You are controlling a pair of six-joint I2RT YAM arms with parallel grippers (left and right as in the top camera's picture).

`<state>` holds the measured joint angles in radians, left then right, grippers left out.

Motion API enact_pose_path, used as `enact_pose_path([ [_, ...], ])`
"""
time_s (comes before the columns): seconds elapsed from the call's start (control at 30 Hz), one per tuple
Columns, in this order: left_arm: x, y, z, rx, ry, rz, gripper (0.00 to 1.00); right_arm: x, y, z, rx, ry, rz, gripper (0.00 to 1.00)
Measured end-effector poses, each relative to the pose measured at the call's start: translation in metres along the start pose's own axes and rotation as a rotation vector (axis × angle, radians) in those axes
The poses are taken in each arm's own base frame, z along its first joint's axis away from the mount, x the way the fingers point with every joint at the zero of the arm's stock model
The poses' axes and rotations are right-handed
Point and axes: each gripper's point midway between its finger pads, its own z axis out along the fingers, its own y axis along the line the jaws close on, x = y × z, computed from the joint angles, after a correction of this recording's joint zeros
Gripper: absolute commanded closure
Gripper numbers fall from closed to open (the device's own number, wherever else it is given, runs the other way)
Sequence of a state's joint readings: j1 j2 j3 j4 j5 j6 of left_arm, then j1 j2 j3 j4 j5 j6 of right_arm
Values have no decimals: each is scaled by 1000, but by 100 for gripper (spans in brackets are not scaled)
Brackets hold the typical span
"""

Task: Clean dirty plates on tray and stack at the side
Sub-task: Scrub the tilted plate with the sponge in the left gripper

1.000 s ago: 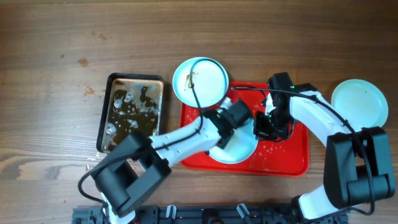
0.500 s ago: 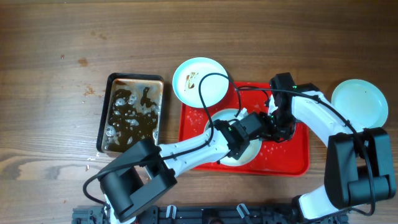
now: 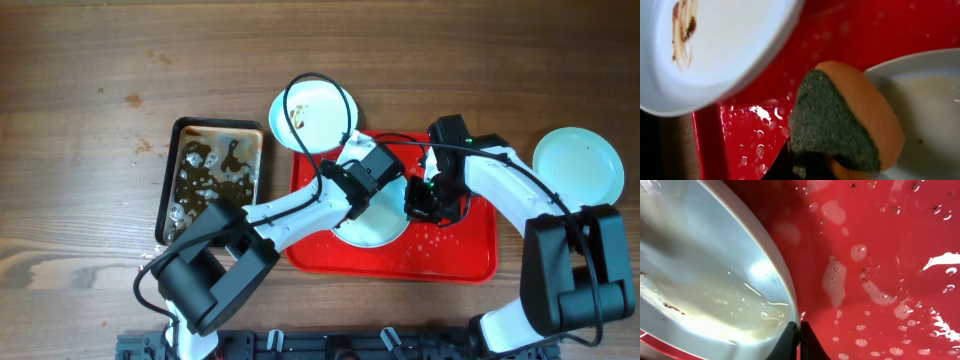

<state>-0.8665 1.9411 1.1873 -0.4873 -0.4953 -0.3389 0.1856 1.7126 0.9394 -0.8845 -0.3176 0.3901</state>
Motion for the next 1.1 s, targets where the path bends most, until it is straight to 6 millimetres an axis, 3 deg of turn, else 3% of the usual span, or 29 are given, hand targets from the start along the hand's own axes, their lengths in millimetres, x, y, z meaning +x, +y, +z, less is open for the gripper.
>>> enact_pose_path([
  [0.27, 40, -7, -13, 49, 177, 99, 96, 3, -1, 0, 5, 11, 3, 96],
  [0.53, 80, -29, -38, 133, 296, 362, 96, 4, -3, 0, 15, 17, -2, 96],
  [0.7, 87, -45, -47, 225, 312, 406, 96, 4, -3, 0, 15, 15, -4, 96],
  [0.9, 83, -94, -62, 492, 293, 359, 96, 2, -7, -1, 25, 8, -5, 96],
  [1.1, 80, -109, -63, 562, 278, 279, 96, -2, -12, -4, 42, -15, -4, 96],
])
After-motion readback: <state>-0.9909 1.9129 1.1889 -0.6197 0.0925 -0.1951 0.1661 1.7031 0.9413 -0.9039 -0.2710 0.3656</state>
